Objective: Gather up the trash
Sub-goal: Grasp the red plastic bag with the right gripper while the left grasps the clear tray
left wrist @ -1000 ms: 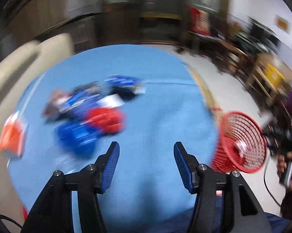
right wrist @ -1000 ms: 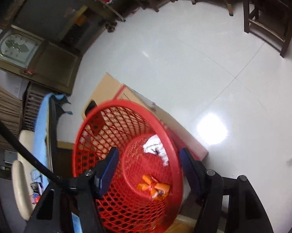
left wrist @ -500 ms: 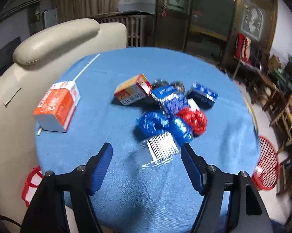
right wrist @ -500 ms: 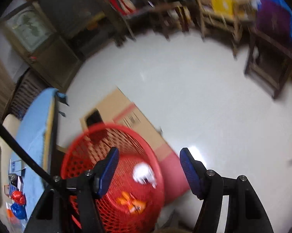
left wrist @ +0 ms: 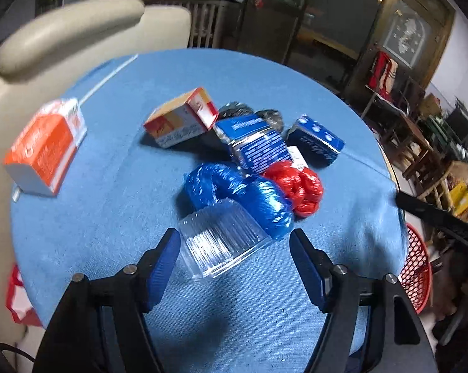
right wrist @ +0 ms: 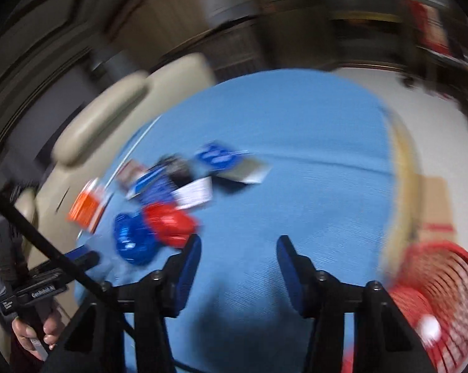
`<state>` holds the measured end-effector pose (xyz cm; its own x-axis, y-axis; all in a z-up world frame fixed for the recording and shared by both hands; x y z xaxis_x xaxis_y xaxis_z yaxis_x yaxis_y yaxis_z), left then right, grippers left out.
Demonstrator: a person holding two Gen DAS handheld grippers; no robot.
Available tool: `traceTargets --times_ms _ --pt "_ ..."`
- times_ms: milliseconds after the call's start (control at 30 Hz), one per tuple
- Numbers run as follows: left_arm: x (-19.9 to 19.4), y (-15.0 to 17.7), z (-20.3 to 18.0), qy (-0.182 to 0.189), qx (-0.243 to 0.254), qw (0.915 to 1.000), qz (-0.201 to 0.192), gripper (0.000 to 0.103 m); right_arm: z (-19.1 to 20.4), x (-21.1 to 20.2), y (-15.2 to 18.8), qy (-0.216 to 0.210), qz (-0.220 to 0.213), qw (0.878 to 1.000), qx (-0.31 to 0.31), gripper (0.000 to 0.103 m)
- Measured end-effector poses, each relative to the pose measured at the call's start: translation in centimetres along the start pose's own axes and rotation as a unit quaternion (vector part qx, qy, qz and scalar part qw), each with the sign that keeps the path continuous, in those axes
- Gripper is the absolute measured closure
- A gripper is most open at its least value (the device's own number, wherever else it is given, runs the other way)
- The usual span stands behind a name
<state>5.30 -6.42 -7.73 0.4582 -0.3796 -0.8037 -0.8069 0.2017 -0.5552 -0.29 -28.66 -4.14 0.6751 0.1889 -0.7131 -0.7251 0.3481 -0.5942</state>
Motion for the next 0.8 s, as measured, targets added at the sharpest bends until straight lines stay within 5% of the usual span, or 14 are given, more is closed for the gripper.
traceTargets --times_ms 100,200,333,567,633,800 --pt "0.6 0.3 1.4 0.028 -0.037 0.9988 0.015 0.033 3.7 4.9 -1.2 -0.033 0.034 0.999 -0.021 0.053" --pt "0.9 0.7 2.0 0.026 -0.038 0.9986 0.024 0.048 5.2 8.6 -1.7 -0.051 0.053 0.997 -0.022 0.053" --pt "1.2 1.6 3.5 0.024 -0.055 0.9974 0.041 0.049 6.1 12.7 -1.2 -0.041 0.082 0.995 -0.033 0.054" --pt "-1.9 1.3 3.2 0.034 -0.034 0.9987 0.013 0.047 5.0 10.2 0.2 -0.031 0.044 0.998 -0.025 0.063" --pt "-2.9 0.9 2.8 0.033 -0.024 0.9992 -0.003 0.031 3.8 8.6 0.7 -0.037 0.041 0.998 -0.011 0.063" --pt "-2.5 0.2 2.7 -0.004 -0.021 0.9997 -0.013 0.028 2.0 4.6 1.9 -0.042 0.029 0.999 0.01 0.063"
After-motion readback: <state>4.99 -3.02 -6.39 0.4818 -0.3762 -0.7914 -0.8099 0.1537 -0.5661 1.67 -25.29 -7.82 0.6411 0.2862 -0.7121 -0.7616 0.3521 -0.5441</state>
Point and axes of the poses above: each gripper's, at about its wrist camera, not at the fingertips, and x roughly the way its jaws point, z to its left, y to its underside, the point moved 2 cm from there along x, roughly the way its jaws point
